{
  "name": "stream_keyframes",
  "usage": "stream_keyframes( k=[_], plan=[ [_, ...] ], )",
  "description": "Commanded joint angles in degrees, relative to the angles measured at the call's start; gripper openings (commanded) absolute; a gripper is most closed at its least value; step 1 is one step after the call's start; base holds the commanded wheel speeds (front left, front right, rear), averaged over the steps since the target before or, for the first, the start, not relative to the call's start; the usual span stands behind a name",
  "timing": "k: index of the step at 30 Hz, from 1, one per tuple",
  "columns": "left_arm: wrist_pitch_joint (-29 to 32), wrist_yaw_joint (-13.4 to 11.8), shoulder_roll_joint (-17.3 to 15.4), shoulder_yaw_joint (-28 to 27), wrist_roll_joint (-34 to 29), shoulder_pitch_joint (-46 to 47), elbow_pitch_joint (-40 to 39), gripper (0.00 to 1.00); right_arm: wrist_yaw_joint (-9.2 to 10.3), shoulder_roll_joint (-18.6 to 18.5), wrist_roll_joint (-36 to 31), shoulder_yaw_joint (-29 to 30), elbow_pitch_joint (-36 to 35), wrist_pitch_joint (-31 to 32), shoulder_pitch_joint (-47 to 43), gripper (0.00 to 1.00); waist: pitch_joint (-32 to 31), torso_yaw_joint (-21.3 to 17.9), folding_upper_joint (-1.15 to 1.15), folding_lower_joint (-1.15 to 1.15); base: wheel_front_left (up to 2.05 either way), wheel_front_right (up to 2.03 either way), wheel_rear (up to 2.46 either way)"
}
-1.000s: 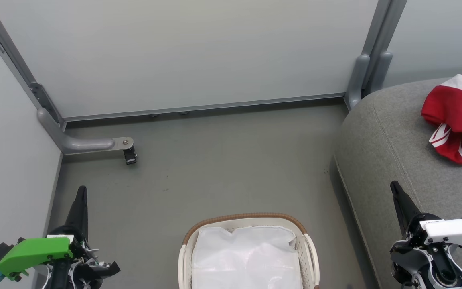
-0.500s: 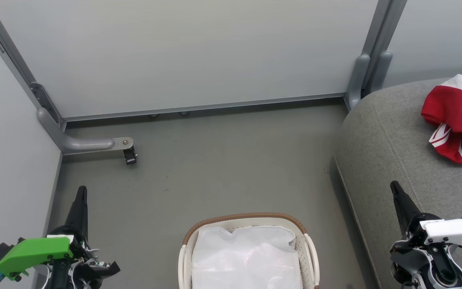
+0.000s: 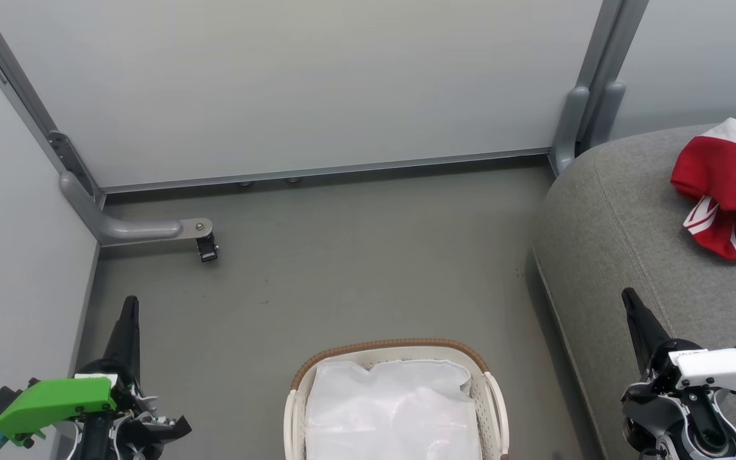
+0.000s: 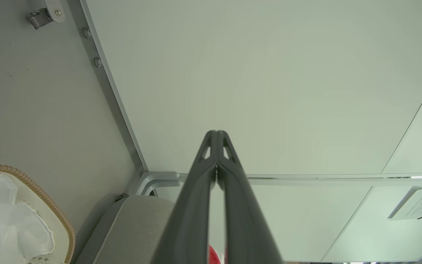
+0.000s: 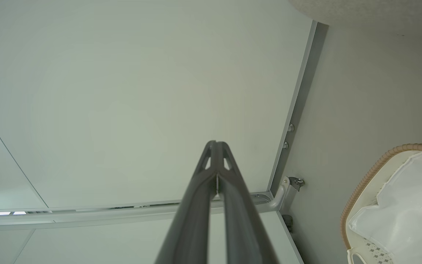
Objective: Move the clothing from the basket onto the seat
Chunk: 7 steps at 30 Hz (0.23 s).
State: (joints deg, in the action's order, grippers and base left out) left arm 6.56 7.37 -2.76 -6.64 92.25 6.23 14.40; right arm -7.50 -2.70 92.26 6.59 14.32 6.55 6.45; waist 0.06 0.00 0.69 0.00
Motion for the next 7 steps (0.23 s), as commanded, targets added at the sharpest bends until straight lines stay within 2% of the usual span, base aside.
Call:
stream_keyframes(
  k=[1, 7],
  plan=[
    [0.2, 0.3, -0.2, -0.1, 0.2, 0.7, -0.2, 0.0, 0.02, -0.3, 0.2, 0.1, -0.2, 0.2, 0.1, 0.0, 0.0, 0.0, -0.69, 0.0, 0.0, 0.0, 0.0],
    [0.2, 0.3, -0.2, -0.1, 0.2, 0.7, -0.2, 0.0, 0.01, -0.3, 0.2, 0.1, -0.2, 0.2, 0.1, 0.0, 0.0, 0.0, -0.69, 0.0, 0.0, 0.0, 0.0]
  ],
)
